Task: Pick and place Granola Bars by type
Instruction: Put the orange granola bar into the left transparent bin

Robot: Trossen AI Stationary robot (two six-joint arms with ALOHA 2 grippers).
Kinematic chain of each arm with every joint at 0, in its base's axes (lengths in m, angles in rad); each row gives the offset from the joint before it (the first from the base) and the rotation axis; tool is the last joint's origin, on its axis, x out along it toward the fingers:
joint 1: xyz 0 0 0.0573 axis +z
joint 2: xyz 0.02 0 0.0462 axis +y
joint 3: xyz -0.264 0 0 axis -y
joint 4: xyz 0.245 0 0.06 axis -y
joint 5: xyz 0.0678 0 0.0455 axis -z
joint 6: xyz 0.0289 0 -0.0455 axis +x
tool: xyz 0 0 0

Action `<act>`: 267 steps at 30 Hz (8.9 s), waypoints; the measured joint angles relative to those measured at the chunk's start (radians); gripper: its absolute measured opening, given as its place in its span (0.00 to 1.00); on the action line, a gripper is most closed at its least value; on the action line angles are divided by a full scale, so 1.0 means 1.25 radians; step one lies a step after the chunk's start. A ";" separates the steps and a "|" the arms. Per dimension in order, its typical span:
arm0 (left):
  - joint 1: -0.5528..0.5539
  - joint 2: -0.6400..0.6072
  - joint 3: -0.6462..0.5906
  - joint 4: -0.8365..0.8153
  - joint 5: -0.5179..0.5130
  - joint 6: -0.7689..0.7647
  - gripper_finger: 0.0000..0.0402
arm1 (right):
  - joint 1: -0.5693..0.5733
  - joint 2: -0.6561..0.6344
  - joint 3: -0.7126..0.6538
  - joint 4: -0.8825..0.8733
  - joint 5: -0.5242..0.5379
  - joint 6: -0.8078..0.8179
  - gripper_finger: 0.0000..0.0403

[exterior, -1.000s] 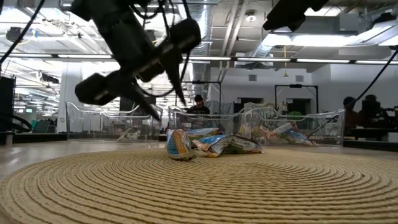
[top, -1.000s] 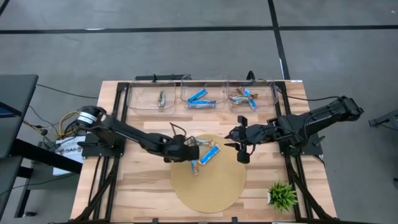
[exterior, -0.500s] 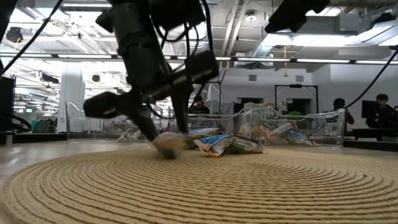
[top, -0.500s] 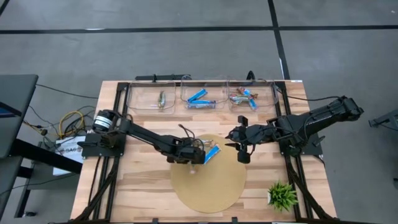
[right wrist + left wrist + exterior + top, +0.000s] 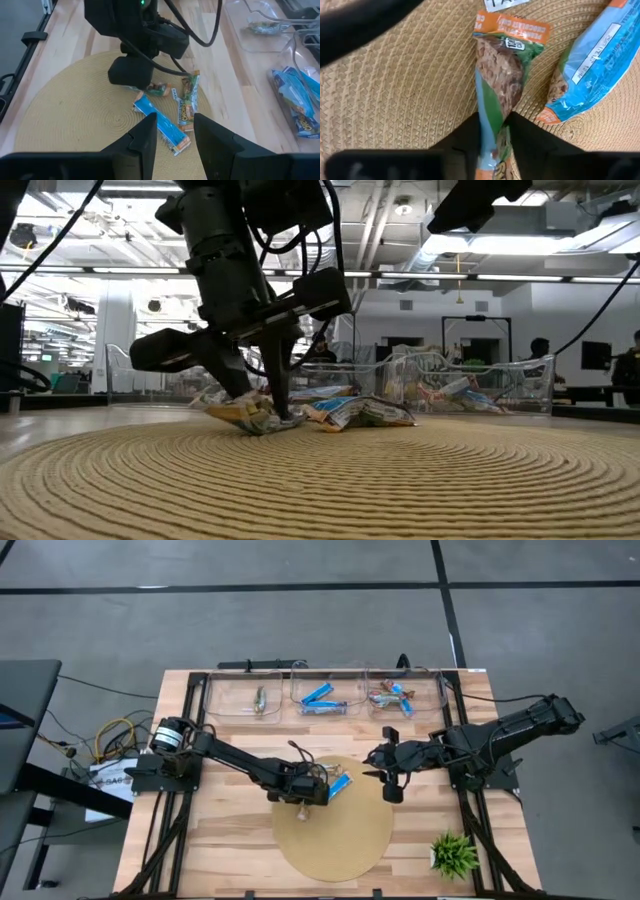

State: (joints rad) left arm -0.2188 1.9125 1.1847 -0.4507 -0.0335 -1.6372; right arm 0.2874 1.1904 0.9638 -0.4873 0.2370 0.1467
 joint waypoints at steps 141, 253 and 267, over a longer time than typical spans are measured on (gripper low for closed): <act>0.181 0.111 0.217 -0.200 -0.044 1.211 0.06 | -0.128 -0.009 0.000 -0.079 -0.170 0.132 0.30; 0.033 0.213 0.400 -0.249 -0.087 0.690 0.39 | -0.085 -0.062 0.000 -0.132 -0.168 -0.011 0.30; 0.033 0.240 0.402 -0.262 -0.061 0.685 0.19 | -0.085 -0.062 0.000 -0.134 -0.169 -0.011 0.30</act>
State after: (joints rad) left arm -0.1776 2.2131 1.6871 -0.7783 -0.1098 -0.7807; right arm 0.1818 1.1130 0.9638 -0.6549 0.0261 0.1326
